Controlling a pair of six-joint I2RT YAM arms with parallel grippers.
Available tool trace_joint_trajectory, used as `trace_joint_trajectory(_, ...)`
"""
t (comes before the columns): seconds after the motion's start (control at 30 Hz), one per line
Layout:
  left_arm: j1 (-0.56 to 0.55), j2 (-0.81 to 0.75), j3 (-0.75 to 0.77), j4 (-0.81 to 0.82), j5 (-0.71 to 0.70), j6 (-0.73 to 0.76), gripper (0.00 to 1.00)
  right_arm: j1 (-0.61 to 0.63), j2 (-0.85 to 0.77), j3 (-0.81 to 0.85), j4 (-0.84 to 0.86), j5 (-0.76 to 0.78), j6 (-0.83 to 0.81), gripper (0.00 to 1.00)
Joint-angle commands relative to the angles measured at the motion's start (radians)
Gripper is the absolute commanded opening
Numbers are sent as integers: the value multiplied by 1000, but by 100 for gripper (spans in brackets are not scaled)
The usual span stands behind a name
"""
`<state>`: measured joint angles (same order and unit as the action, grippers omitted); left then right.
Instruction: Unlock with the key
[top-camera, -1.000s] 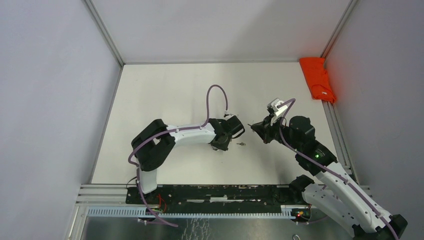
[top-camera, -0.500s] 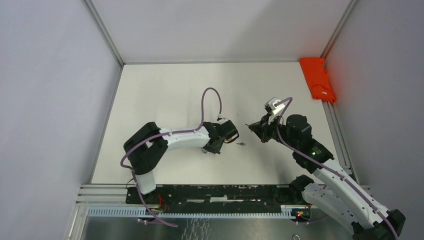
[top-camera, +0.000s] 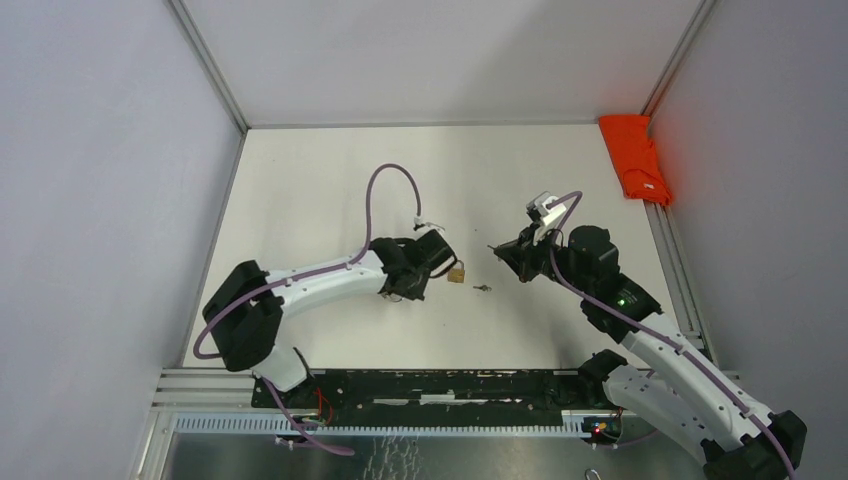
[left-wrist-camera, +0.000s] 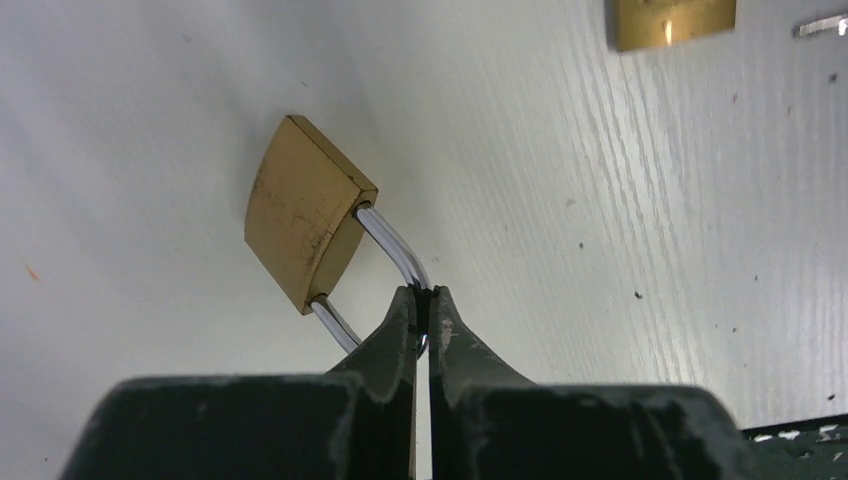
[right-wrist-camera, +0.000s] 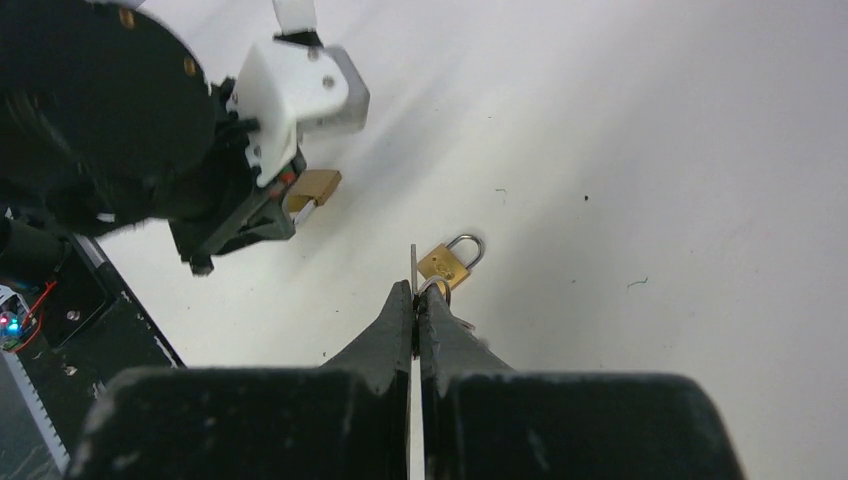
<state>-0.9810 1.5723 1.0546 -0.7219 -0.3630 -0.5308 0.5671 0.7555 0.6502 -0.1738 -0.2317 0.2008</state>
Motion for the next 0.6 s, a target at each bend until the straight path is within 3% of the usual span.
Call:
trace_joint_trajectory(0.0, 91, -60, 68, 74, 17, 102, 2, -8, 6, 30, 41, 20, -2, 0)
trace_joint_trajectory(0.17, 203, -60, 149, 132, 130, 191, 2, -19, 31, 82, 4, 48, -35, 0)
trace_joint_trajectory(0.33, 242, -27, 262, 121, 175, 258, 2, -25, 40, 76, 14, 43, -33, 0)
trace_joint_trajectory(0.57, 309, -1, 251, 235, 286, 247, 2, -32, 53, 60, 32, 30, -21, 0)
